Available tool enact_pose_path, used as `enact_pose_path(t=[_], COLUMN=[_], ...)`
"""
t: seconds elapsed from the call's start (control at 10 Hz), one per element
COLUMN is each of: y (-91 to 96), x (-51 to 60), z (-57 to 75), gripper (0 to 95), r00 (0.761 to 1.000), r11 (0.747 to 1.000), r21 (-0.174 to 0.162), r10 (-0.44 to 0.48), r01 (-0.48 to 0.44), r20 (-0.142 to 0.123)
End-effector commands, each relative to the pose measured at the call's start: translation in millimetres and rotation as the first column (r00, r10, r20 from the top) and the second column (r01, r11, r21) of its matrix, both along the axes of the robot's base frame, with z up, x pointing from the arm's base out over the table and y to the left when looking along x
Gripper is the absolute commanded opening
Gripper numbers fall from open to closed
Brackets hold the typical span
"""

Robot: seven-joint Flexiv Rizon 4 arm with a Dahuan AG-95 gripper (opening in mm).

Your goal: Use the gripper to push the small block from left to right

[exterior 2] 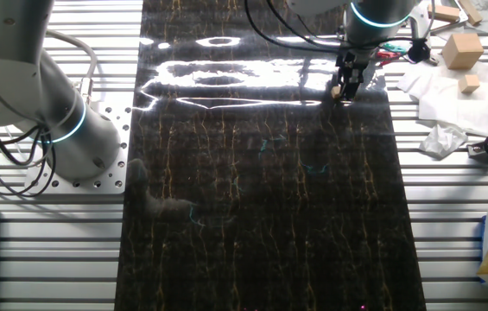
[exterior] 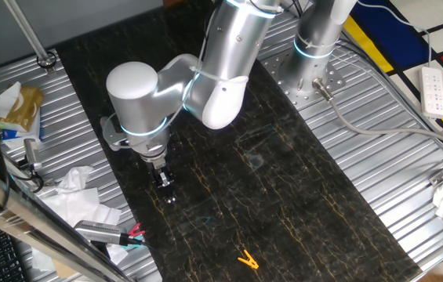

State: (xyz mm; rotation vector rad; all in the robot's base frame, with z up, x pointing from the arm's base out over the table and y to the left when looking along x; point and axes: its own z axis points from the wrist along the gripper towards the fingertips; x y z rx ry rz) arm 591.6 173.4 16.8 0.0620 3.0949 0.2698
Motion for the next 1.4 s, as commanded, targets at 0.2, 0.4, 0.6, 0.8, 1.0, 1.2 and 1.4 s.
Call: enact_pose_path(t=[0.2,0.4,0.6,0.8,1.0,1.2,1.4], y=[7.5,11.7,16.1,19.1,21.5,26.2,29.5], x=[1.4,1.8,1.9,2.0,2.0,2.0,2.1], z=[-0.6,-0.2,0.8,0.9,1.5,2.0,1.9], gripper=[76.0,76.0,76.0,76.0,76.0,76.0,76.0], r00=[1.0,1.0,0.999,0.999,0.999,0.998,0.998], r11=[1.0,1.0,0.999,0.999,0.999,0.998,0.997], r21=[0.0,0.002,0.006,0.009,0.012,0.018,0.018], r10=[-0.016,-0.024,-0.034,-0.045,-0.053,-0.065,-0.068], r01=[0.016,0.024,0.034,0.045,0.053,0.065,0.068], r20=[-0.001,-0.001,-0.003,-0.005,-0.007,-0.009,-0.009])
